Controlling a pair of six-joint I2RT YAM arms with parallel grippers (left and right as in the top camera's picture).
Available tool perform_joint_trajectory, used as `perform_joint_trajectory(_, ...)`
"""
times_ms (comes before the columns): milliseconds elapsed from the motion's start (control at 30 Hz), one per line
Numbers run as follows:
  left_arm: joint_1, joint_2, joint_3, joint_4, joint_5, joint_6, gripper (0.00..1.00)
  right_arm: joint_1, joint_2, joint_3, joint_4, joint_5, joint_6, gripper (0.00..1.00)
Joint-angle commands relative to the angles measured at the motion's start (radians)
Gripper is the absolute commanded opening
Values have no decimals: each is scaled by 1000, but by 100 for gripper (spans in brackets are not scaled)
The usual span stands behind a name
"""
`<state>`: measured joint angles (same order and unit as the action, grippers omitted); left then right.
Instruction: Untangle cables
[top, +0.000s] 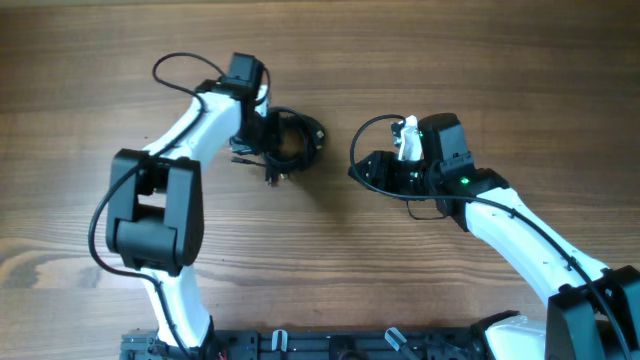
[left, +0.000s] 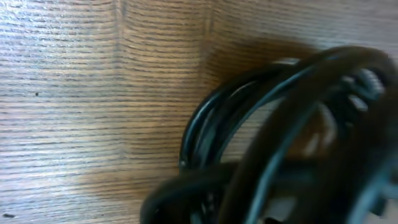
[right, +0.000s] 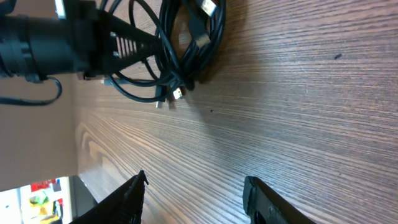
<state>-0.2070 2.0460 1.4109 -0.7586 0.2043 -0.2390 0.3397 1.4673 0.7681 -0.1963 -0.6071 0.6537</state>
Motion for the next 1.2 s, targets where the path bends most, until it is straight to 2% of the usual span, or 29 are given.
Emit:
perform_joint_trajectory(0, 42, 14, 8, -5, 166, 27, 4, 5, 13, 16, 9, 12, -24, 54)
perform_joint_trajectory(233, 46, 43, 6, 3, 166, 26, 4, 24, 15, 15, 28, 16, -21, 54)
perform_joint_trajectory(533, 46, 75, 6, 6, 221, 23, 11, 76, 16, 15, 55, 85, 13, 55)
perform_joint_trajectory(600, 46, 75, 6, 3, 230, 23, 22, 93, 17, 15, 63, 142, 51, 55)
perform_joint_trajectory(767, 46, 75, 7, 7, 245, 16, 35, 139, 40, 15, 152, 178, 57, 54)
perform_joint_trajectory(800, 46, 75, 7, 7, 248, 15, 40, 151, 52, 15, 185, 191, 57, 54)
perform_joint_trajectory(833, 46, 75, 7, 7, 248, 15, 50, 158, 62, 15, 202, 203, 58, 54)
perform_joint_trajectory(933, 47, 74, 7, 6, 254, 15, 62, 174, 102, 15, 245, 275, 107, 57)
perform_joint_trajectory(1033, 48, 64, 19, -12, 294, 26, 70, 180, 152, 15, 290, 299, 135, 59)
perform_joint_trajectory(1167, 48, 3, 37, -56, 301, 50, 74, 180, 230, 15, 365, 293, 135, 60)
